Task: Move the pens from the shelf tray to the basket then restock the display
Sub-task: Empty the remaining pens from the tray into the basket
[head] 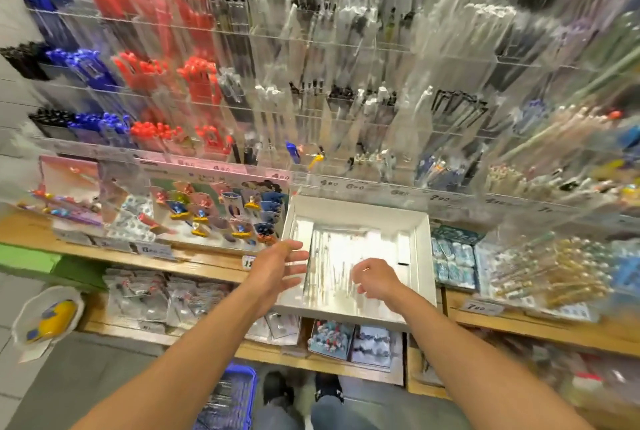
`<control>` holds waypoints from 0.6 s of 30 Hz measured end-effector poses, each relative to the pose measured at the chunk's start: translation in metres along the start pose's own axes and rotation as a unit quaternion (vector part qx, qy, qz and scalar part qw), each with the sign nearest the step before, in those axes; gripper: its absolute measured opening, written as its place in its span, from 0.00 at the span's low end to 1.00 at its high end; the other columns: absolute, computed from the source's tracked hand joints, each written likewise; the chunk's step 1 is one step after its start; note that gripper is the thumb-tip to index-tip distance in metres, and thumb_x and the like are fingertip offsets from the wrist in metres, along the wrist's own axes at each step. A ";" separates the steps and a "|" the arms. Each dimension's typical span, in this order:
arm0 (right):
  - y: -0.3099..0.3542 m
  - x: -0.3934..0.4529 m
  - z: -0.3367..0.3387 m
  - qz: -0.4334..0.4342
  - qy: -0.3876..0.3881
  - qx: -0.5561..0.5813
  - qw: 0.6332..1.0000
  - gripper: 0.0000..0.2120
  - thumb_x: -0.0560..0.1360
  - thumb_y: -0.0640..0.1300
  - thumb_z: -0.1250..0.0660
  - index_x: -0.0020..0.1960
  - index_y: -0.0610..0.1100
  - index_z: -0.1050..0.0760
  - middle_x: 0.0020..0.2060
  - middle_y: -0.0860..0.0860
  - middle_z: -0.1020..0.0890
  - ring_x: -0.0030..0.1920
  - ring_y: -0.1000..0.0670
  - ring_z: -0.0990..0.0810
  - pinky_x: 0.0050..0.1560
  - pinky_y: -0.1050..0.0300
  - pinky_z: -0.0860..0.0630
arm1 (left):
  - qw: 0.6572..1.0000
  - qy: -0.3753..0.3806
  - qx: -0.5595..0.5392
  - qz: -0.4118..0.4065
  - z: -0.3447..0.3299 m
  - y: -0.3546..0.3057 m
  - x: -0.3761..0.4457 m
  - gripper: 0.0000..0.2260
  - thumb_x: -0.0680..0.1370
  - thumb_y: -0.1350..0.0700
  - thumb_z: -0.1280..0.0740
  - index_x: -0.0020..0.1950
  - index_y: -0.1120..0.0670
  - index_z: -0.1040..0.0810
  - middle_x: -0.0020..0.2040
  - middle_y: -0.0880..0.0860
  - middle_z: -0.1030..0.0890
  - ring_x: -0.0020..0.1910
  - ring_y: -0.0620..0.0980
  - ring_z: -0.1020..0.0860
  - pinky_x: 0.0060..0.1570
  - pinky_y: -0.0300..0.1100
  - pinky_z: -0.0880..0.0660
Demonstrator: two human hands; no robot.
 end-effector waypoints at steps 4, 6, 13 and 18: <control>0.015 0.017 -0.023 0.006 0.014 -0.116 0.993 0.12 0.78 0.41 0.37 0.55 0.35 0.21 0.54 0.42 0.19 0.50 0.44 0.17 0.48 0.52 0.20 | 0.999 0.022 0.009 0.024 0.004 -0.008 0.011 0.12 0.84 0.53 0.43 0.57 0.53 0.21 0.53 0.53 0.15 0.51 0.54 0.18 0.46 0.46 0.24; 0.028 0.022 -0.037 0.014 0.010 -0.148 0.989 0.13 0.78 0.40 0.38 0.56 0.34 0.20 0.54 0.41 0.18 0.53 0.42 0.19 0.55 0.50 0.21 | 0.999 0.040 0.007 0.036 0.007 -0.011 0.016 0.11 0.83 0.52 0.42 0.57 0.54 0.21 0.51 0.53 0.14 0.47 0.52 0.17 0.45 0.46 0.23; 0.050 0.042 -0.081 -0.040 -0.033 -0.136 0.989 0.05 0.74 0.38 0.37 0.44 0.42 0.22 0.41 0.48 0.19 0.39 0.48 0.20 0.36 0.60 0.28 | 0.993 0.104 -0.010 0.060 0.017 -0.010 0.029 0.12 0.83 0.54 0.41 0.59 0.56 0.22 0.46 0.53 0.14 0.40 0.50 0.16 0.43 0.45 0.21; 0.048 0.044 -0.098 -0.034 -0.051 -0.264 0.963 0.03 0.76 0.40 0.36 0.45 0.45 0.24 0.45 0.48 0.17 0.43 0.47 0.19 0.40 0.57 0.26 | 0.989 0.130 -0.021 0.061 0.020 -0.009 0.033 0.12 0.83 0.56 0.42 0.61 0.58 0.24 0.46 0.55 0.14 0.39 0.51 0.16 0.41 0.44 0.20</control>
Point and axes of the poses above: each hand's wrist, its own x-axis towards the middle knuckle, its own z-axis out of the back of the hand, y = z × x, the point moved 2 cm from there along x, towards the middle knuckle
